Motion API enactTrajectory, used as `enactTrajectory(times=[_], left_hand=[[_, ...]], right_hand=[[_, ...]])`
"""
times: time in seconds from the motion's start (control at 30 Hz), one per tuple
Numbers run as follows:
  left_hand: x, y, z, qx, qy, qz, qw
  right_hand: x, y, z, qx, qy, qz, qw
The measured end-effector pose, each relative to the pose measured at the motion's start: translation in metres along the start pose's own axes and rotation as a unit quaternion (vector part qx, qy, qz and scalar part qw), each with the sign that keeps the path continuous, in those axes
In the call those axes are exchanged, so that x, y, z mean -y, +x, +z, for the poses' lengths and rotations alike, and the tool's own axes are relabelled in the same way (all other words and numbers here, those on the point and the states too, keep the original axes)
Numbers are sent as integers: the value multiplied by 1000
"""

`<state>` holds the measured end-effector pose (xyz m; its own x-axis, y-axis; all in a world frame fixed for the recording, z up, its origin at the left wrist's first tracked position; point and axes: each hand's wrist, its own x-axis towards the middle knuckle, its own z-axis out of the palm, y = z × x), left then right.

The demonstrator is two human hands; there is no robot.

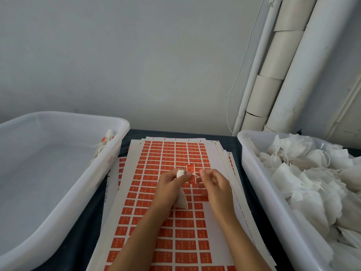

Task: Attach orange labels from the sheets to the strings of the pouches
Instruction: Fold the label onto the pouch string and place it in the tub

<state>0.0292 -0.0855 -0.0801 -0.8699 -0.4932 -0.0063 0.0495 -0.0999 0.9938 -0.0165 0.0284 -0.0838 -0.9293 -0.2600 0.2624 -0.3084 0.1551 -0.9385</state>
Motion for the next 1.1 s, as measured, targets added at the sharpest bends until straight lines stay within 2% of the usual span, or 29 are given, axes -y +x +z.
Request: enactTrajectory(times=[0.17, 0.37, 0.67, 0.87, 0.97, 1.1], left_hand=[[-1, -1, 0, 4, 21, 6, 1000], [3, -1, 2, 3, 77, 45, 996], [4, -1, 3, -20, 92, 31, 995], [3, 0, 3, -42, 76, 5, 996], [4, 1, 3, -27, 84, 7, 996], [5, 1, 2, -12, 101, 27, 994]], right_hand=[[-4, 1, 3, 39, -68, -35, 996], [-4, 2, -2, 6, -93, -82, 992], [-4, 2, -2, -2, -124, -105, 987], [-5, 1, -2, 1, -102, -55, 993], [-1, 2, -2, 5, -48, -32, 998], [0, 2, 1, 13, -39, -32, 999]])
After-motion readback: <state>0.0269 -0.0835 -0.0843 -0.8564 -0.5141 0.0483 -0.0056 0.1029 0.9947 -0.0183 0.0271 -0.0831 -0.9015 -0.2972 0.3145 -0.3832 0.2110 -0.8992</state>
